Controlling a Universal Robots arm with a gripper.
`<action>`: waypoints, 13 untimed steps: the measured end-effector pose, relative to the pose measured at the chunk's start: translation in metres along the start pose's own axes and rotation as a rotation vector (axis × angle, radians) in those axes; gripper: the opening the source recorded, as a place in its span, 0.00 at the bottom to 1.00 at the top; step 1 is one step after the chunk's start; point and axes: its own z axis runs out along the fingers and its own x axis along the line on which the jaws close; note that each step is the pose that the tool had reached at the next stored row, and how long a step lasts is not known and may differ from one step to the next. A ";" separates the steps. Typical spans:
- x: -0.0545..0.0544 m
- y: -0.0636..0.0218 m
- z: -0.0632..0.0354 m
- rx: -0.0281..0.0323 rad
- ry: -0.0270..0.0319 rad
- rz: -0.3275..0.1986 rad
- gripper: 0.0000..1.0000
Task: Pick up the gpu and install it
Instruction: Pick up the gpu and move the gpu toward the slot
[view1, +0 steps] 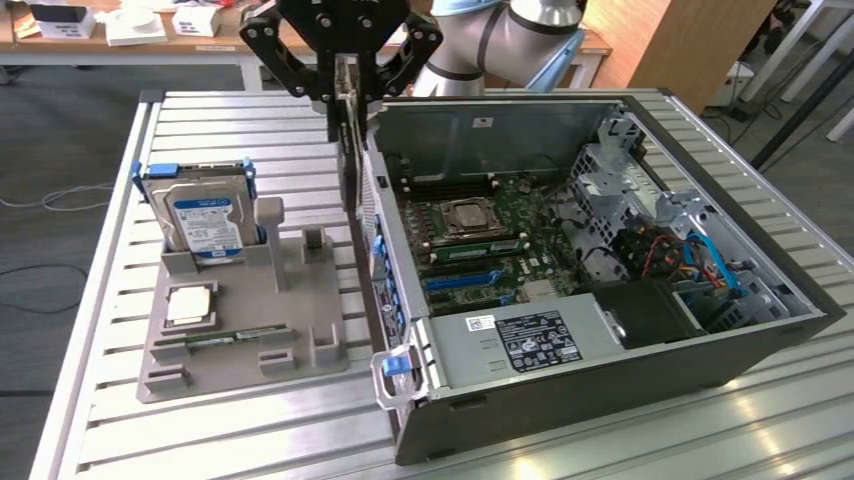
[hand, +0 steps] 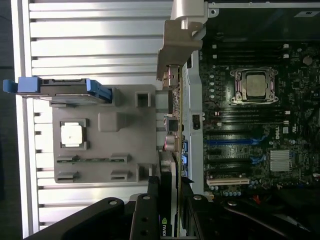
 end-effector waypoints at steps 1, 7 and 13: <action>-0.003 0.0002 0.0000 0.0000 0.0000 0.000 0.27; -0.025 0.0012 0.0004 0.0000 0.0001 0.000 0.27; -0.044 0.0022 0.0009 -0.0001 0.0000 0.000 0.27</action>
